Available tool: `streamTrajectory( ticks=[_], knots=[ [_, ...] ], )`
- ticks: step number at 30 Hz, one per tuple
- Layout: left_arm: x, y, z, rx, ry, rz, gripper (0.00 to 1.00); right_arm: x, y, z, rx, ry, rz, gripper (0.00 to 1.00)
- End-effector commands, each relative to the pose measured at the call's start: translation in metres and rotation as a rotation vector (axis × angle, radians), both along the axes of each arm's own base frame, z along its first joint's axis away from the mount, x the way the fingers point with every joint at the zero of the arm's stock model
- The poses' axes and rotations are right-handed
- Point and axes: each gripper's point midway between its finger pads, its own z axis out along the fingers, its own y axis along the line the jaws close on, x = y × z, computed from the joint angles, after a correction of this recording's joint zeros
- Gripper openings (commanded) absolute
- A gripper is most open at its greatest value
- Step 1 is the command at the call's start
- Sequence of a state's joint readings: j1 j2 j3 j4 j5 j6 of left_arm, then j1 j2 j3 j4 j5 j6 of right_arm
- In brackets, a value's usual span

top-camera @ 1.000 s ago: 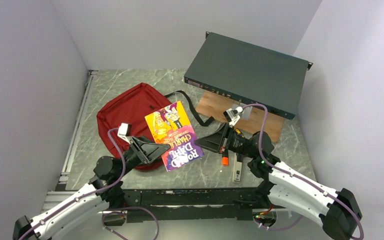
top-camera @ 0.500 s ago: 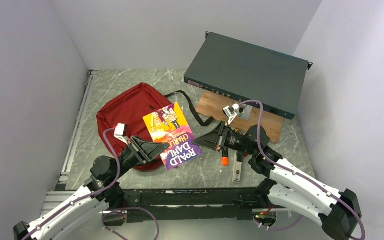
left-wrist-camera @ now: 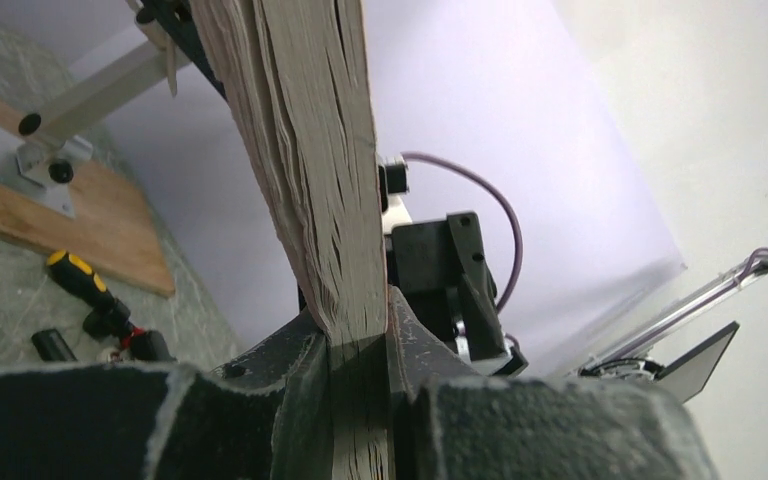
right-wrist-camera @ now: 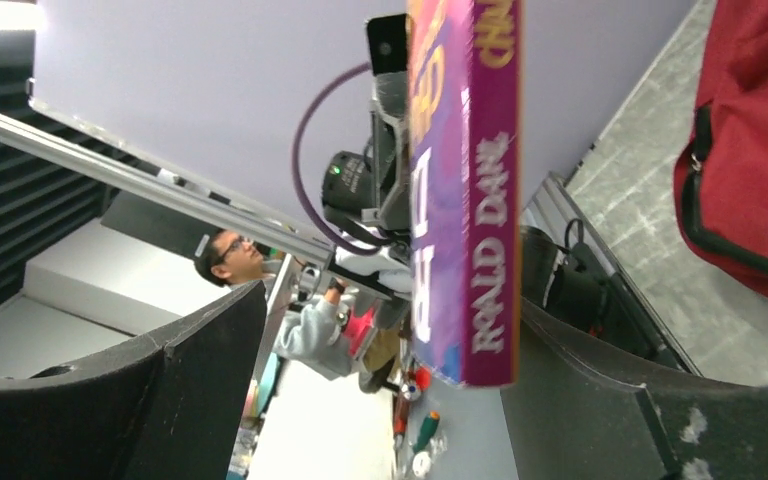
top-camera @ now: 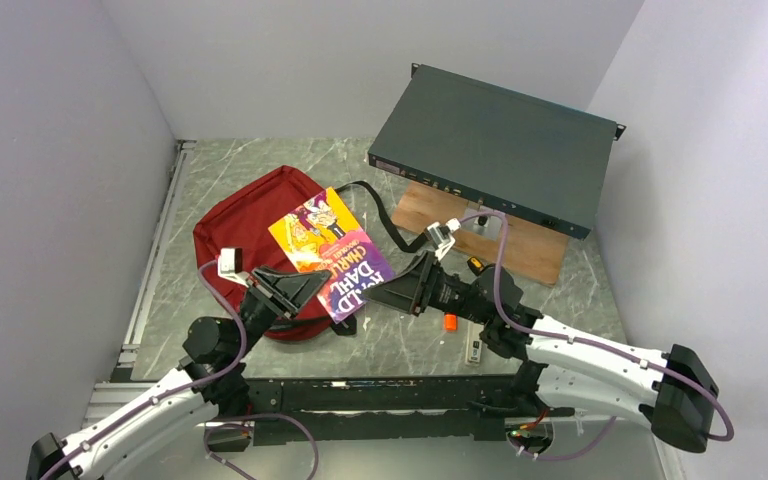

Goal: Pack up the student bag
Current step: Pick up the book from the center of the board.

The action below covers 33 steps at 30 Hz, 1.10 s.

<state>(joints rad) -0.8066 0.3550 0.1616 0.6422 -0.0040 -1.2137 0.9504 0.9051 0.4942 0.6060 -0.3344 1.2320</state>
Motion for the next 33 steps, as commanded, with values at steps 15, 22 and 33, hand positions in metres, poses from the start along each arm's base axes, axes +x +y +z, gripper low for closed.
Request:
streamTrajectory(
  ticks=[15, 22, 33],
  knots=[
    [0.008, 0.017, 0.015, -0.162, -0.031, 0.065, 0.00, 0.034, 0.029, 0.033, 0.173, 0.139, -0.201, 0.12],
    [0.014, 0.003, -0.079, 0.233, 0.270, 0.065, 0.74, 0.053, 0.004, -0.007, -0.141, 0.070, -0.392, 0.00],
    [-0.005, 0.074, -0.133, 0.978, 0.397, 0.215, 1.00, 0.045, -0.052, -0.083, -0.613, -0.162, -0.428, 0.00]
  ],
)
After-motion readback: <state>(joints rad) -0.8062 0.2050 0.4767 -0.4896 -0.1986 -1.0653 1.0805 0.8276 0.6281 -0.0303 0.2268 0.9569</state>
